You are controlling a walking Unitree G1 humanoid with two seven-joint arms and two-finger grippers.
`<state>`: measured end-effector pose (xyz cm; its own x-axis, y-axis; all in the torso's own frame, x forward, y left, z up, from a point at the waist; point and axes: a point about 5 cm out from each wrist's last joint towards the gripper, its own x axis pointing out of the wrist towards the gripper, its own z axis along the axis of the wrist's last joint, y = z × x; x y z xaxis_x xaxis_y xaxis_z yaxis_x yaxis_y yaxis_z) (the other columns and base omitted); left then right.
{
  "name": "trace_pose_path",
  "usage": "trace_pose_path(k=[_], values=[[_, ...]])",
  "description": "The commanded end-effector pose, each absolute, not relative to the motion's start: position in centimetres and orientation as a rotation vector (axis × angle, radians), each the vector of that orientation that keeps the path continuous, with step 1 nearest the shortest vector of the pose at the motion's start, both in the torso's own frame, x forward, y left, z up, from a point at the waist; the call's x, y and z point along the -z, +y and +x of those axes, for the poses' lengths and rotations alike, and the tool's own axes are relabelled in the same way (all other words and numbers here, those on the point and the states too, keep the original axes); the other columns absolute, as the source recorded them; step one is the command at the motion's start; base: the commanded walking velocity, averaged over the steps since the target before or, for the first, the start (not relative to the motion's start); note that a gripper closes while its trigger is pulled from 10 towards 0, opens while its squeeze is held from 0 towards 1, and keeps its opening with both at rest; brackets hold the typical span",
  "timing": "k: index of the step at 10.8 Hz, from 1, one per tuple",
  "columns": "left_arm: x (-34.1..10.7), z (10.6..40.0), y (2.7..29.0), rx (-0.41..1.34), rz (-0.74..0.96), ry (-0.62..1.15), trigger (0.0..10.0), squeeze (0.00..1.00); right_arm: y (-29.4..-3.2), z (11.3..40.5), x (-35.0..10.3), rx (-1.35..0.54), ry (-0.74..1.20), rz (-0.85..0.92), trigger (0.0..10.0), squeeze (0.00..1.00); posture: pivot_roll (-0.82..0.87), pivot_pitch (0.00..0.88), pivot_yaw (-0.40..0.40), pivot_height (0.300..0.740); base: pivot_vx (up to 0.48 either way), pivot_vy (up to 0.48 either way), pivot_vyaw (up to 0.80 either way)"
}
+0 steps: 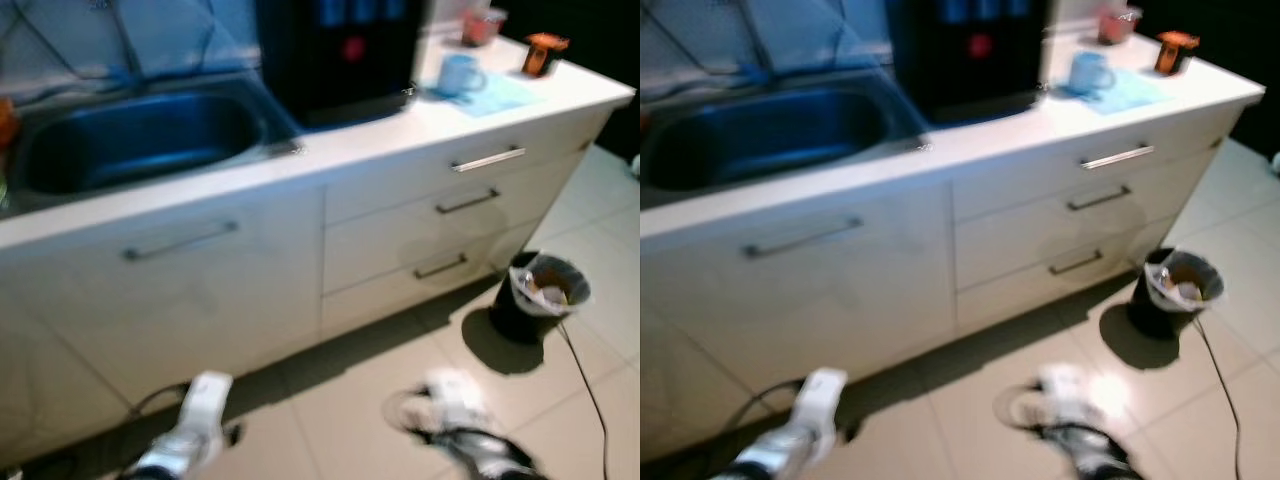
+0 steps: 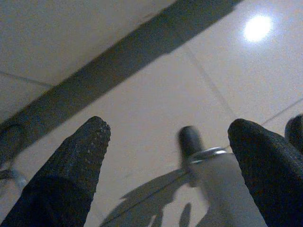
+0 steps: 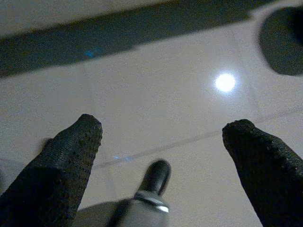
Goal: Kitchen organization
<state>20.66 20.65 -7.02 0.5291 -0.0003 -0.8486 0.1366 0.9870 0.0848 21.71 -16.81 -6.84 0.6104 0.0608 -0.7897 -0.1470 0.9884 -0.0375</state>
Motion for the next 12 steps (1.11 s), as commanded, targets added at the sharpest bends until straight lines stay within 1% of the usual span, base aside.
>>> trace_pose_path(k=[1, 2, 3, 5, 6, 7, 8, 9, 10, 11, 12], values=[[6.9, 21.0, 20.1, 0.098, 0.153, 1.002, 10.0, 0.00, -18.1, 21.6, 6.8, -0.090, 0.910, -0.114, 10.0, 0.00, 0.03, 0.000, 0.043, 0.740, 0.000, 0.442, 0.00], [6.9, 21.0, 20.1, 0.095, 0.152, 1.003, 10.0, 0.00, -18.1, 21.7, 6.8, -0.089, 0.909, -0.113, 10.0, 0.00, 0.03, 0.000, 0.043, 0.740, 0.000, 0.442, 0.00], [6.9, 21.1, 20.2, 0.082, 0.150, 0.993, 10.0, 0.00, -18.1, 21.7, 6.7, -0.088, 0.908, -0.112, 10.0, 0.00, 0.03, 0.000, 0.041, 0.740, 0.000, 0.000, 0.00], [6.7, 21.2, 20.6, -0.035, 0.143, 0.951, 10.0, 0.00, -18.1, 21.7, 6.7, -0.091, 0.908, -0.109, 10.0, 0.00, 0.03, 0.000, 0.039, 0.740, 0.000, 0.000, 0.00], [6.9, 21.0, 20.5, -0.127, -0.001, 0.934, 10.0, 0.00, -18.1, 21.7, 6.7, -0.094, 0.909, -0.111, 10.0, 0.00, 0.03, 0.000, 0.038, 0.740, 0.000, 0.000, 0.00], [6.7, 21.2, 19.8, -0.150, -0.225, 0.836, 10.0, 0.00, -18.2, 21.7, 6.7, -0.096, 0.910, -0.113, 10.0, 0.00, 0.05, 0.000, 0.030, 0.740, 0.000, 0.000, 0.00], [2.1, 27.8, 20.0, -0.134, -0.265, 0.695, 10.0, 0.00, -18.1, 21.7, 6.7, -0.106, 0.917, -0.124, 10.0, 0.00, 0.05, 0.000, 0.027, 0.740, 0.000, 0.000, 0.00], [0.1, 30.1, 19.6, -0.127, -0.337, 0.640, 10.0, 0.00, -18.1, 21.7, 6.8, -0.113, 0.916, -0.129, 10.0, 0.00, 0.05, 0.000, 0.036, 0.740, 0.000, 0.000, 0.00], [-0.8, 31.1, 19.1, -0.128, -0.420, 0.598, 10.0, 0.00, -18.0, 21.7, 6.8, -0.110, 0.910, -0.117, 10.0, 0.00, 0.04, 0.000, 0.039, 0.740, 0.000, 0.000, 0.00], [-1.3, 31.5, 19.0, -0.140, -0.450, 0.584, 10.0, 0.00, -18.0, 21.6, 6.8, -0.109, 0.909, -0.112, 10.0, 0.00, 0.04, 0.000, 0.039, 0.740, 0.000, 0.000, 0.00], [-3.0, 33.0, 18.3, -0.100, -0.603, 0.500, 10.0, 0.00, -17.9, 21.6, 6.8, -0.114, 0.911, -0.113, 10.0, 0.00, 0.05, 0.002, 0.036, 0.740, 0.000, 0.000, 0.00]])
